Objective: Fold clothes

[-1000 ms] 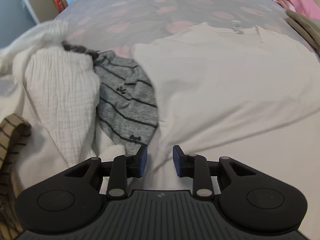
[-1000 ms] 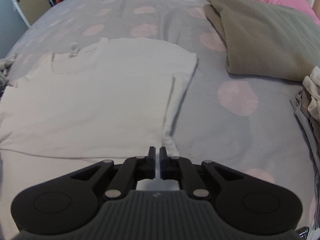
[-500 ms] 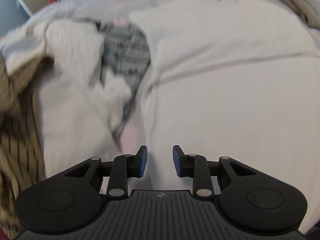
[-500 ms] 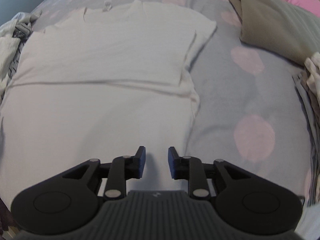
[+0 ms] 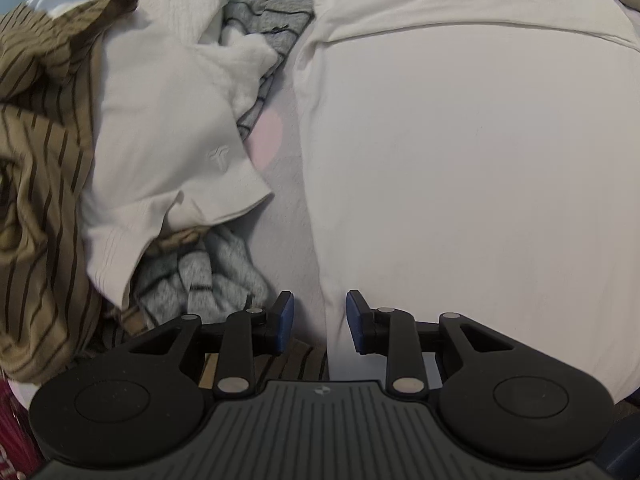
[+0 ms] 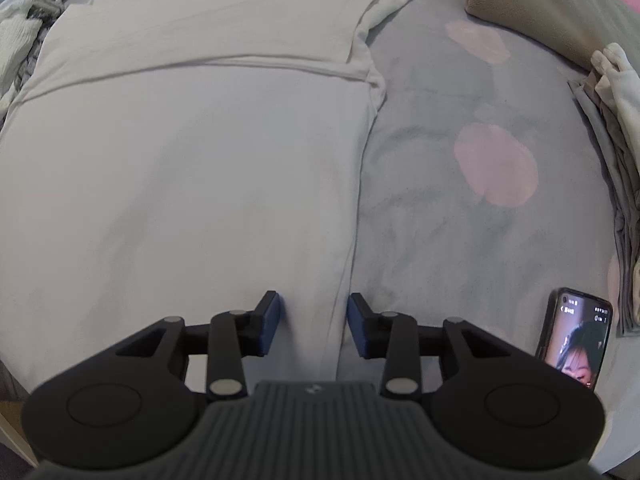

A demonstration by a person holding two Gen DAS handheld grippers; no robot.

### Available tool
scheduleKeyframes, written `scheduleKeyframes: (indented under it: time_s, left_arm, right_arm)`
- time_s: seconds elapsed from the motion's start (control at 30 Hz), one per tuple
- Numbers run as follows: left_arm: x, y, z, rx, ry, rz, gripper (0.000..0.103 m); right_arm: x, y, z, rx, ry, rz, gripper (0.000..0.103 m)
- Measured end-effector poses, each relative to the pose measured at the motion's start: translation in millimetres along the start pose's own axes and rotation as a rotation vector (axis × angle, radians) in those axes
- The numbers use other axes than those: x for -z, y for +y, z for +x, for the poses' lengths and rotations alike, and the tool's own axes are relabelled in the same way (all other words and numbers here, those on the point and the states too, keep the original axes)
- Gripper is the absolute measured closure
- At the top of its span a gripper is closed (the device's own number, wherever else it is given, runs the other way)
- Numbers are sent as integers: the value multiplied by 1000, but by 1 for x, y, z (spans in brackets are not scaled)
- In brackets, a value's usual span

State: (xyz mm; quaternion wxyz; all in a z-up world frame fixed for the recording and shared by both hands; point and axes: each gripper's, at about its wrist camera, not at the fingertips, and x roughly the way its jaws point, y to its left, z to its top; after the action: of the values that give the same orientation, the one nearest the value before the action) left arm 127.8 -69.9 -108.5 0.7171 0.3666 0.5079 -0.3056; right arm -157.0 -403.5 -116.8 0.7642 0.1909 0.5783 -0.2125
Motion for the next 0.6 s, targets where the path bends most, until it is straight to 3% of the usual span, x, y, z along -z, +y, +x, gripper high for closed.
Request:
scheduleKeyframes:
  time_s: [0.2, 0.23, 0.3, 0.37, 0.47, 0.6]
  left_arm:
    - [4, -2, 0, -15, 15, 14, 75]
    - [3, -2, 0, -15, 16, 13, 76]
    - [3, 1, 0, 8, 19, 3, 83]
    - [2, 3, -1, 31, 18, -2, 95]
    - [2, 0, -5, 26, 2, 22, 102]
    - [-1, 3, -13, 30, -17, 3, 103]
  right_arm:
    - [19, 3, -3, -40, 67, -3, 63]
    - [21, 5, -4, -42, 67, -13, 67]
    - [25, 10, -5, -46, 65, -32, 86]
    - [29, 15, -7, -49, 63, -51, 95]
    - [30, 22, -12, -33, 45, -81, 98]
    - [28, 25, -20, -19, 18, -81, 99]
